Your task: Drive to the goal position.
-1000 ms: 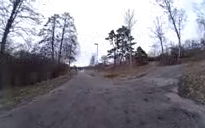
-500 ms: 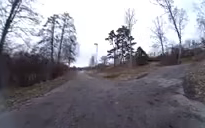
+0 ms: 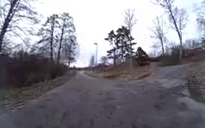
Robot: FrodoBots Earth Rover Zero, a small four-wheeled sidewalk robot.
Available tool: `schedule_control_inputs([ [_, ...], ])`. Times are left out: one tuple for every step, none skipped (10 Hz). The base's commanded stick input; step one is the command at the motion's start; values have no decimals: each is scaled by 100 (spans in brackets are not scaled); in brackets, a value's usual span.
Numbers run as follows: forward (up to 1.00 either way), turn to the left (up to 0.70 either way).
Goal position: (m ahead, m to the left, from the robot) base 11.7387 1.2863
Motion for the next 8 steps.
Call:
schedule_control_inputs([
  [50, 0],
  [50, 0],
  [50, 0],
  [50, 0],
  [50, 0],
  [50, 0],
  [50, 0],
  [50, 0],
])
